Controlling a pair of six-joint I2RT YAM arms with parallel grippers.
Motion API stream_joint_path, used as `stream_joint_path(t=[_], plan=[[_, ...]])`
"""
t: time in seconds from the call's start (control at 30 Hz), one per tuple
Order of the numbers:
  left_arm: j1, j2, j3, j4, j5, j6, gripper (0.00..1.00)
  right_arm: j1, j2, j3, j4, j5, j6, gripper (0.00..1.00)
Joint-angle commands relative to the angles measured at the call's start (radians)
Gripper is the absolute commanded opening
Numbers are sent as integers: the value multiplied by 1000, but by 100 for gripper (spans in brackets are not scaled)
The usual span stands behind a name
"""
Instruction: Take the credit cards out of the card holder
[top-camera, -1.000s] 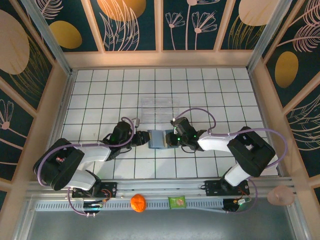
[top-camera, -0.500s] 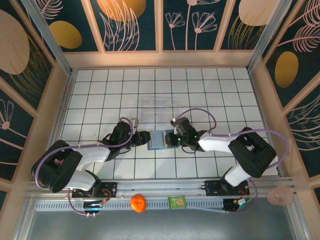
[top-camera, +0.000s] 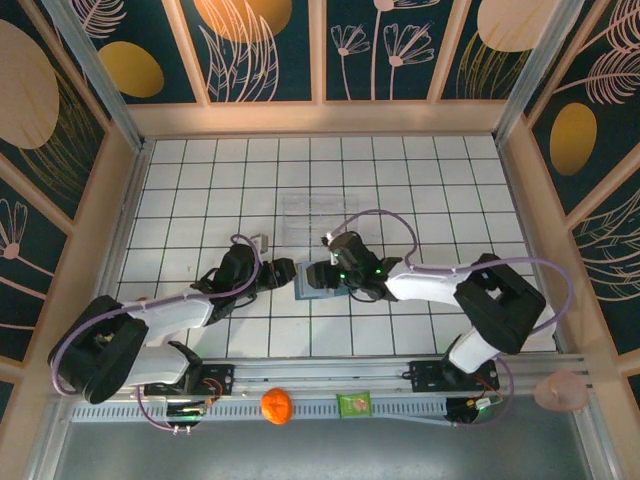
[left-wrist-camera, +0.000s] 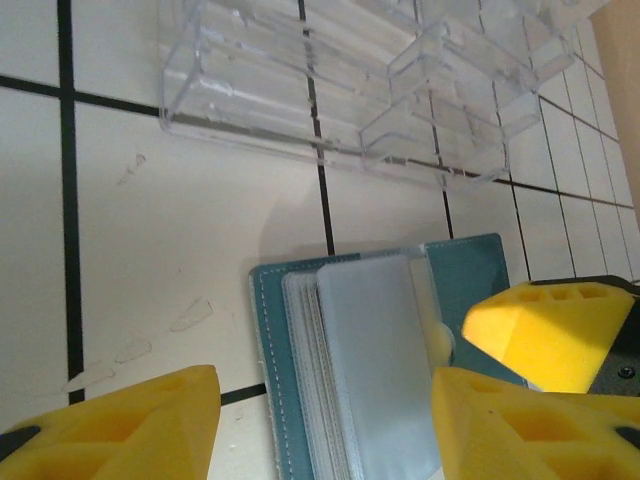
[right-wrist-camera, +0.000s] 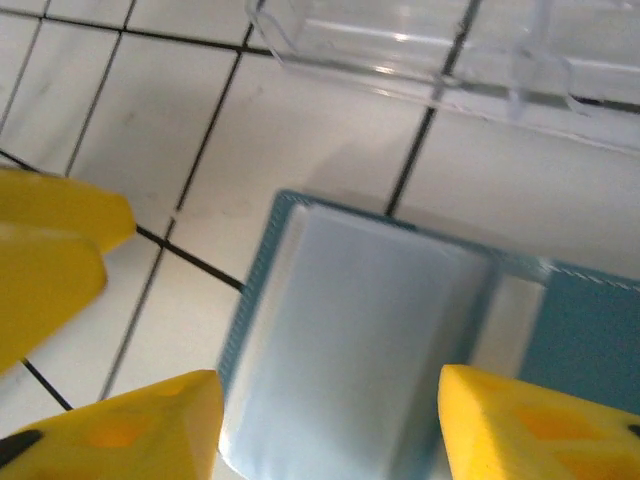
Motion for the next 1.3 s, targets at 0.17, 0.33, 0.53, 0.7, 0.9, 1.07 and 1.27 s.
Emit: stream_joint_path(t=[0.17, 0.33, 0.53, 0.7, 0.9, 1.07, 1.27], plan=[[-3, -65, -25, -74, -68, 32, 68, 93, 134, 136, -166, 212, -86, 71], [-3, -61, -27, -68, -61, 38, 68, 118, 166, 154, -192, 235, -92, 73], [-3, -52, -22, -63, -44, 41, 68, 124, 199, 164, -233, 249, -94, 74], [-3, -53, -14, -67, -33, 46, 68, 122, 196, 137, -213, 256, -78, 69], [-3, -44, -7, -60, -3, 47, 68, 114, 159, 95, -145, 211, -70, 58], [-3, -28, 2, -49, 26, 48, 67, 105, 154, 76, -133, 197, -58, 48], [-3, 16, 15, -14, 78, 50, 52, 98, 129, 54, -113, 190, -40, 32]])
